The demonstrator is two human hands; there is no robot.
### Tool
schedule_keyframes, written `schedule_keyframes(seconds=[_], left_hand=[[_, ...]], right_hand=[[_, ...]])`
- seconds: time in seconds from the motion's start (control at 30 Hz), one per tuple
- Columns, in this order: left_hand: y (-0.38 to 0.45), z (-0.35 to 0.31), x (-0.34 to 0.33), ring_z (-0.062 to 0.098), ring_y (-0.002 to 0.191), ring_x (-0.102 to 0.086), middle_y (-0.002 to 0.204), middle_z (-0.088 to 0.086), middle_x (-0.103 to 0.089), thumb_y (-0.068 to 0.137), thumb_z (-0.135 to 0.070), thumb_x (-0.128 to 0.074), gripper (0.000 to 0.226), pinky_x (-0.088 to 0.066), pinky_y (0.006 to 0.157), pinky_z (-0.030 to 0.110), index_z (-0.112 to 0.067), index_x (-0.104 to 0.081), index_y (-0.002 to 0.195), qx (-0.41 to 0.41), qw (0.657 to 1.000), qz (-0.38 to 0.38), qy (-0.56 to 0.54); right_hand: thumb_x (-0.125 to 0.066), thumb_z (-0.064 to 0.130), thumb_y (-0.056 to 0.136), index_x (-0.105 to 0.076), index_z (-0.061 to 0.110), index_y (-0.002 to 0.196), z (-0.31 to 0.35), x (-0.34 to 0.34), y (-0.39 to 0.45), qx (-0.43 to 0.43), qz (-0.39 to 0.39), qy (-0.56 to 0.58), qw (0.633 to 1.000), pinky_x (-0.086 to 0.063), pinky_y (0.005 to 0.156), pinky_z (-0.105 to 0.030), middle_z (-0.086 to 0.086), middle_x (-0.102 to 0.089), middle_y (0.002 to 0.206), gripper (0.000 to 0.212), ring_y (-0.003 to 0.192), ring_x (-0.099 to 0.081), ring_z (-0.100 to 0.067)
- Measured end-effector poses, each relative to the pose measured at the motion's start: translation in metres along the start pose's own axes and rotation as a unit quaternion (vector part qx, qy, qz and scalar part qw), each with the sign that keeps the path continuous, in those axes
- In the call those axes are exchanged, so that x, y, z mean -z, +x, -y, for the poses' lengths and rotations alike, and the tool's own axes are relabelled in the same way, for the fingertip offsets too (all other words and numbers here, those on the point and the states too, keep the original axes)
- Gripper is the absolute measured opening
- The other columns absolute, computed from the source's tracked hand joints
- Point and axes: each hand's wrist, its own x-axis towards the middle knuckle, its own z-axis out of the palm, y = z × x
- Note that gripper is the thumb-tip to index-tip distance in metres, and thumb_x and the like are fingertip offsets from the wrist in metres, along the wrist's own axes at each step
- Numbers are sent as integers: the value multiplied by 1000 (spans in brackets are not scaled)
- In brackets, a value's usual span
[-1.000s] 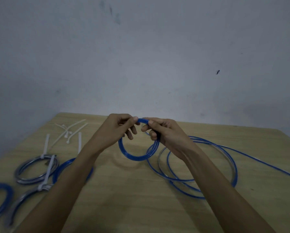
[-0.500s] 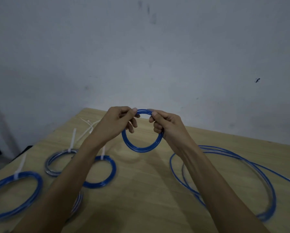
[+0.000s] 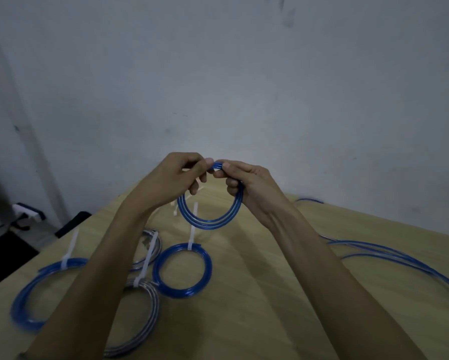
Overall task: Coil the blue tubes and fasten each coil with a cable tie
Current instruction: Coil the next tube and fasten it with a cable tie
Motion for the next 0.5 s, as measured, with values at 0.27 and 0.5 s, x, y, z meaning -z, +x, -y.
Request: schedule_keyframes(seconds=[0.27,0.5], left_hand=[[2,37,17,8,60,-45,61,-11,-49,104,-33,-53,34,-41,62,29,-12,-69,82,64,995,-78,-21],[-1,55,40,7,61,-44,64,-7,-46,102,-34,-55,40,-39,61,25,1,-71,93,100,983,-118,-102]], right_hand=[[-60,18,101,-70,0,120,-21,-25,47,-23,68,-40,997,-45,69,-22,-10,-71,96,28,70,-53,-9],[-48,32,104,-74,14,109,-54,-9,97,41,-51,-368,928,-47,80,-31,3,-76,98,32,80,-62,-8]])
